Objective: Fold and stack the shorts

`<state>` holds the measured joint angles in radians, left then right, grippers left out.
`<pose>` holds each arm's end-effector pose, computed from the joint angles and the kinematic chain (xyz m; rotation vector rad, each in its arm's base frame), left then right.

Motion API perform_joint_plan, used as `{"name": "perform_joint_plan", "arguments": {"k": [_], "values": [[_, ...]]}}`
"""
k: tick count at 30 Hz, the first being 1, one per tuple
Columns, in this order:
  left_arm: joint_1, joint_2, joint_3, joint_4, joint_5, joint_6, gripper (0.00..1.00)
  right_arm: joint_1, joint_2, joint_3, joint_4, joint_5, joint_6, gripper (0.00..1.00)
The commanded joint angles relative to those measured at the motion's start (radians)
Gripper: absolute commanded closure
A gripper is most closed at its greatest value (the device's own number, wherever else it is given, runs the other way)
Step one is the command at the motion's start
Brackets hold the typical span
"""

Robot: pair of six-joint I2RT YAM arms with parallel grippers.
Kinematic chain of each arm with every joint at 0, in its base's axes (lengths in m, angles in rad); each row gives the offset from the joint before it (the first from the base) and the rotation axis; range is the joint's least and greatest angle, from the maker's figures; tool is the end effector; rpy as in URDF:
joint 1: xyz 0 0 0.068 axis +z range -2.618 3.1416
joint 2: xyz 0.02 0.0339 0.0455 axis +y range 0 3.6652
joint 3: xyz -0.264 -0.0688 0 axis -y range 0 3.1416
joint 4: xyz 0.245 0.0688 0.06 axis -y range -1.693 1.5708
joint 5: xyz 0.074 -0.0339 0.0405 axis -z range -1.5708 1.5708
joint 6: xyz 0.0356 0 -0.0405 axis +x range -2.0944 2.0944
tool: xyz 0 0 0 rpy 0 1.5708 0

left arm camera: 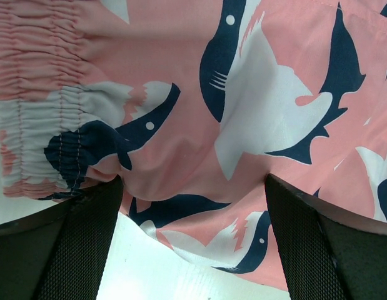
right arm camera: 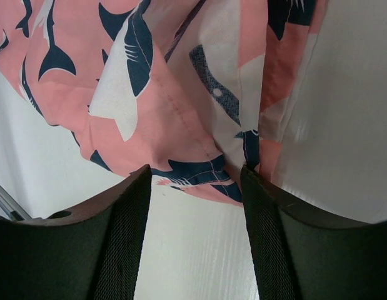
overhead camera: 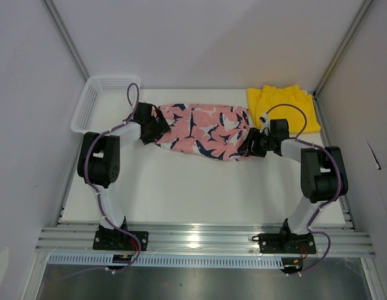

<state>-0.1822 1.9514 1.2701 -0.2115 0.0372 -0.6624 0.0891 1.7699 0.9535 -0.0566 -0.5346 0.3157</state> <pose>0.4078 -0.0765 0.1656 -0.5804 2.4398 -0.4050 0.3479 0.0493 0.1547 0.0343 2.4506 0.8326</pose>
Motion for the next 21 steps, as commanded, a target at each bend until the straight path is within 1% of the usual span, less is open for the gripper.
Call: {"name": "perform_joint_plan", "arguments": {"k": [1, 3, 8, 14, 17, 18, 21], "values": [[-0.013, 0.020, 0.022, -0.026, -0.014, 0.020, 0.04, -0.005, -0.004, 0.028, 0.044, -0.001, 0.000, 0.38], [-0.013, 0.020, 0.023, -0.028, -0.016, 0.020, 0.04, -0.005, 0.005, 0.028, 0.081, -0.010, 0.002, 0.38], [-0.016, 0.018, 0.023, -0.032, -0.020, 0.020, 0.03, -0.005, 0.033, 0.047, 0.110, -0.030, 0.010, 0.38], [-0.017, 0.020, 0.026, -0.040, -0.026, 0.018, 0.03, 0.003, 0.074, 0.065, 0.097, -0.065, 0.002, 0.39], [-0.019, 0.020, 0.029, -0.040, -0.028, 0.020, 0.03, 0.003, 0.068, 0.039, 0.100, -0.096, 0.005, 0.46], [-0.019, 0.020, 0.026, -0.043, -0.030, 0.018, 0.03, 0.003, 0.056, 0.030, 0.101, -0.105, 0.008, 0.51], [-0.020, 0.021, 0.029, -0.045, -0.033, 0.018, 0.04, 0.000, 0.025, -0.013, 0.106, -0.120, 0.013, 0.61]]}}
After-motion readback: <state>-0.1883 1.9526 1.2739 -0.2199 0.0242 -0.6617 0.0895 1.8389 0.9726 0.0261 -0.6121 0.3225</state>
